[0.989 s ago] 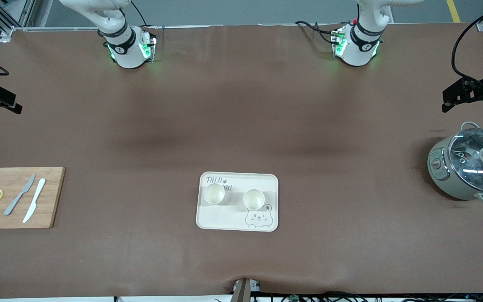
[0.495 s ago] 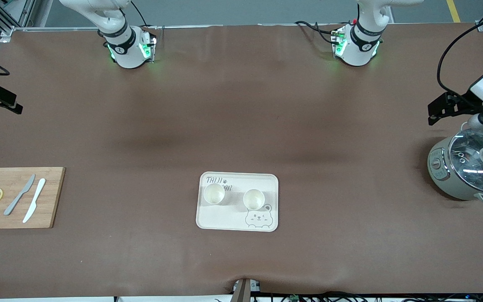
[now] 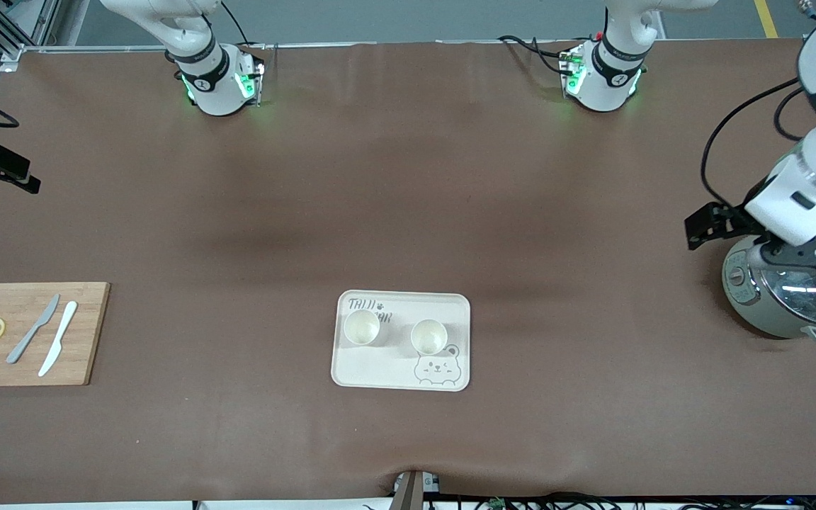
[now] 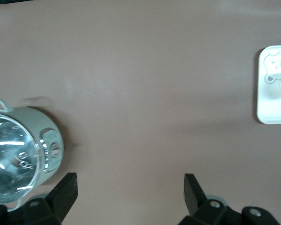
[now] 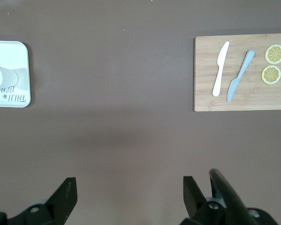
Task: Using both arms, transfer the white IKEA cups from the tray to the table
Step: 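Move the left gripper from beside the pot toward the white tray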
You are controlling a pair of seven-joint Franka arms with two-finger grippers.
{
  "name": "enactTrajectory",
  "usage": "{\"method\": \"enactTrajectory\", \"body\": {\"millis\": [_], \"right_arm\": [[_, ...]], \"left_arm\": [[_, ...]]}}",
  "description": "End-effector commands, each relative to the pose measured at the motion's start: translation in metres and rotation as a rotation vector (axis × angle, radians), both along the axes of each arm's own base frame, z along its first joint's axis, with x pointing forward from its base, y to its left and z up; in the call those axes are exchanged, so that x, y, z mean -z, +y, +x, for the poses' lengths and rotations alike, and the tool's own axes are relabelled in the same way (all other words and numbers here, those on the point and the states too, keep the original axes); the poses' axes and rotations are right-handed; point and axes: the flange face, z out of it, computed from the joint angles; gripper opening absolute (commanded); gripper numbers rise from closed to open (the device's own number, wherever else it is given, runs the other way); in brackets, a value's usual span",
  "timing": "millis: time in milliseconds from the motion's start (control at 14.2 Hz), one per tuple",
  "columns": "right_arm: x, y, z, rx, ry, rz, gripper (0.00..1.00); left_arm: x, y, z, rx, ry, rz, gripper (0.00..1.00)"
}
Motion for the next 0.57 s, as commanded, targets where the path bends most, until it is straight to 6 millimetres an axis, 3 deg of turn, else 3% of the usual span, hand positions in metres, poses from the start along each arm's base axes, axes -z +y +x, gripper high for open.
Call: {"method": "enactTrajectory", "body": {"millis": [0,353,495], "right_arm": [[-0.004,0.004,-0.005,-0.017,-0.012,-0.004,1.00],[-0.003,0.007,-0.004,-0.012,-0.013,0.001,1.00],[-0.003,0.018,-0.002,-0.026,-0.024,0.002,1.00]], "left_arm": [[0.007,-0.025,0.015,-0.034,-0.021,-0.028,1.00],[0.036,-0.062,0.029,-0.048,-0.042,-0.111,1.00],[0.054,-0.076,0.035,-0.043,-0.044,-0.121,1.00]]}}
